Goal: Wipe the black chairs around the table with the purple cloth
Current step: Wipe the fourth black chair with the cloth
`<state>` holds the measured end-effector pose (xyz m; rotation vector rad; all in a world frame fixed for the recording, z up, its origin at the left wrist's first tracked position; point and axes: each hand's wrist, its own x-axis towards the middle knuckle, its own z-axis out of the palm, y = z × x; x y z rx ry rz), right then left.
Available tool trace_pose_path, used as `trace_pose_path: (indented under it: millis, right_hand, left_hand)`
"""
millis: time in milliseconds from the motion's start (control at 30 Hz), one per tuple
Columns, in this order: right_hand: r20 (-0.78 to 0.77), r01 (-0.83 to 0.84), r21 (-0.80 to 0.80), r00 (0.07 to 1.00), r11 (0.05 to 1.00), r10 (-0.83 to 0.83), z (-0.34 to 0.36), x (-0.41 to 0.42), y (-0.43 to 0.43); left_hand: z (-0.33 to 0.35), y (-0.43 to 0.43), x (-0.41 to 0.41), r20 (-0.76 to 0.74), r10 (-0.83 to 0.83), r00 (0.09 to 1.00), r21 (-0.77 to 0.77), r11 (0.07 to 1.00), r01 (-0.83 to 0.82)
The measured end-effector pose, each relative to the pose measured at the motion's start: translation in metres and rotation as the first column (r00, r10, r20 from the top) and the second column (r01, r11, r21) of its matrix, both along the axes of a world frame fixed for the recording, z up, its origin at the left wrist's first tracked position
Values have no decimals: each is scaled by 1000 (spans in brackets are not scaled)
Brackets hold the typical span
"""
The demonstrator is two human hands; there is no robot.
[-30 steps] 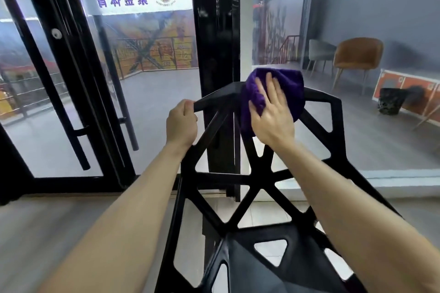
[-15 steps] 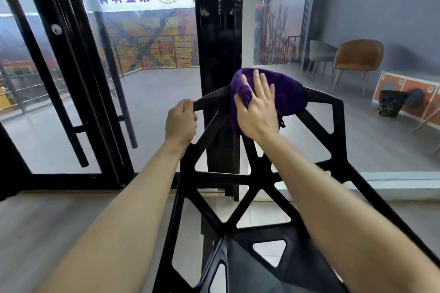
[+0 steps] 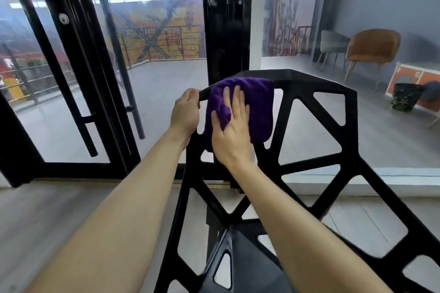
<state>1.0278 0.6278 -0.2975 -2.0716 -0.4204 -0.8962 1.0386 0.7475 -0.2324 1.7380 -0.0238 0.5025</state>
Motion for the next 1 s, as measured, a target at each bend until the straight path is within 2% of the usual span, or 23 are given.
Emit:
trace_pose_path:
  millis: [100,133,167,200,233,300,367,400,433,467,500,533,567,600,633,667,700,800,867,933,1000]
  right_hand:
    - [-6,-203,-57,979,977,203,-62,-48,17]
    - [-35,-270,-24,962,963,269,-71,-58,15]
    - [-89,-323,57,941,945,327,-72,-63,10]
    - [-154,-352,216,909,911,388,-66,-69,4]
    - [-220,-321,431,869,843,444,-56,-76,-2]
    - [-297,-91,772,823,629,484,-26,-88,-21]
    - [-314,103,880,859,464,405,9,-93,-42]
    - [-272,103,893,899,438,344,27,-89,-52]
    - [-206,54,883,937,467,281,46,-82,-60]
    - [-133,-1,837,970,547,205,66,-71,-65]
    - [-77,-19,735,991,678,111,81,-56,-67]
    - [-31,0,568,999,823,21,92,-37,-68]
    - [19,42,337,998,941,-52,97,-16,-69]
    - [78,98,81,991,992,-104,98,5,-69]
    - [135,148,-134,982,980,-130,91,25,-71]
    - [181,180,-278,974,944,-133,79,36,-73]
    - [214,209,-350,967,913,-139,58,41,-77]
    - [158,141,-295,983,945,-97,-25,21,-93]
    - [152,160,-348,982,924,-113,-70,-5,-109]
    - [185,197,-461,975,865,-124,-84,-15,-118]
    - [148,200,-416,977,887,-151,-64,-15,-113]
  left_hand:
    - [0,0,-1,4,0,1000,11,1000,0]
    - [1,0,-2,5,8,1000,26,1000,-8]
    - [2,-1,-4,1,15,1000,38,999,-15]
    - [3,-1,-5,-6,17,1000,41,999,-16]
    - [3,-1,-5,-12,15,1000,37,999,-15]
    - [3,-1,-6,-26,2,1000,23,1000,-1]
    - [1,1,-5,-37,-8,999,7,1000,8]
    - [1,1,-5,-38,-10,999,7,1000,10]
    - [0,0,-5,-39,-10,999,8,1000,10]
    - [0,0,-5,-36,-9,999,7,1000,10]
    - [0,0,-5,-33,-7,999,1,1000,7]
    - [-1,1,-5,-28,-3,1000,-12,1000,3]
    - [-2,2,-5,-20,-3,1000,-31,1000,3]
    - [-3,2,-6,-11,-12,1000,-58,998,11]
    - [-4,2,-7,-3,-27,1000,-94,995,27]
    - [-4,1,-8,2,-43,999,-138,990,43]
    - [-5,0,-8,5,-55,998,-178,983,55]
    - [-5,-4,-5,13,-68,998,-245,967,69]
    - [-6,-8,-3,18,-65,998,-254,965,68]
    - [-6,-10,-2,25,-44,999,-257,965,49]
    - [-6,-9,-2,27,-35,999,-267,963,41]
